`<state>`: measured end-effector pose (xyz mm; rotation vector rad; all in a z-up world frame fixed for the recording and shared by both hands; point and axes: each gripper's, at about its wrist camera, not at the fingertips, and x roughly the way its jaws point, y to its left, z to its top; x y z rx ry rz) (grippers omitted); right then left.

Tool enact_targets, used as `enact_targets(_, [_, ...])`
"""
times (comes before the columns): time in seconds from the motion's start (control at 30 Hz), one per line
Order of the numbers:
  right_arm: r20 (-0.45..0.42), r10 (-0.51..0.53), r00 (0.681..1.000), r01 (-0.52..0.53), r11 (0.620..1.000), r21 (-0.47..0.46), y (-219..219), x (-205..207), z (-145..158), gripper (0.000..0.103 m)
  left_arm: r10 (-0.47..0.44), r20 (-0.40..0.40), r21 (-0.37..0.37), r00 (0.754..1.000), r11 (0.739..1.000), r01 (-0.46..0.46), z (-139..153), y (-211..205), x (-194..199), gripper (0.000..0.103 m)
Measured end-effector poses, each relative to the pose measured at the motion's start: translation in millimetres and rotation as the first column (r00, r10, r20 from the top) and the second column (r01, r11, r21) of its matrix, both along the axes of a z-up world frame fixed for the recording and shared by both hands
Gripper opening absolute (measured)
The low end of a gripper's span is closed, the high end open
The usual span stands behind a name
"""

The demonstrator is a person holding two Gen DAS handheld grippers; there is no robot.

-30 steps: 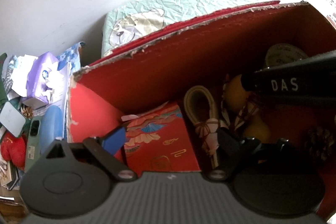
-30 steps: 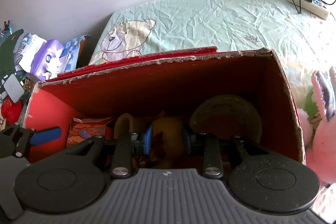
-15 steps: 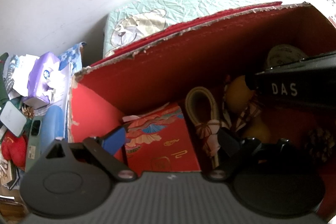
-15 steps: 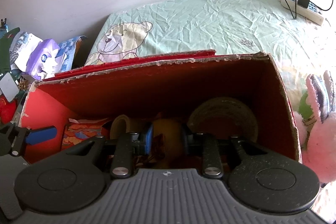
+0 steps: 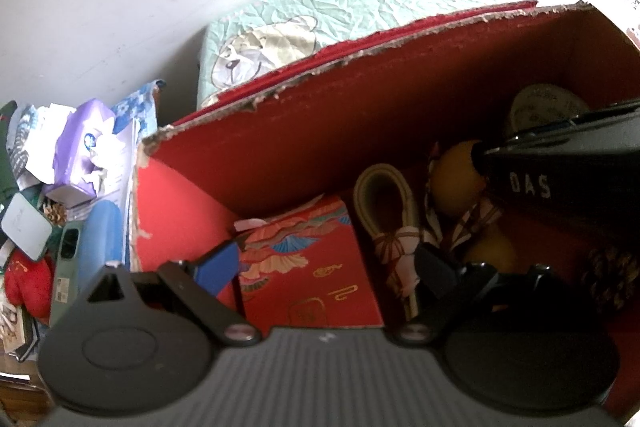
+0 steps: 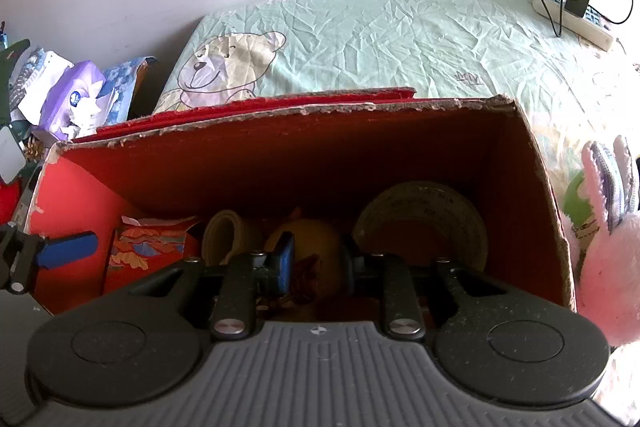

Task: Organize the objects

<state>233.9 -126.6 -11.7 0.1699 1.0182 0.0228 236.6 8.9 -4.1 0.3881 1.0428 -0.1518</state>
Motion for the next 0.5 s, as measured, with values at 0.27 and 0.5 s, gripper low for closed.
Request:
enact_targets(0.27, [-0.002,0.0,1.0,0.0,1.0,0.003,-0.9,0.7,-0.3,0.024,-0.008,-0.007,-0.01,1.0,1.0,0.008,-0.5,1.7,1.7,0.097])
enact_targets(0.5, [-0.003,-0.002,1.0,0.002,1.0,0.01,-0.8,0.2,-0.2,0.025,-0.011,-0.007,-0.016,1.0,1.0,0.011,-0.9,3.0,3.1,0.098])
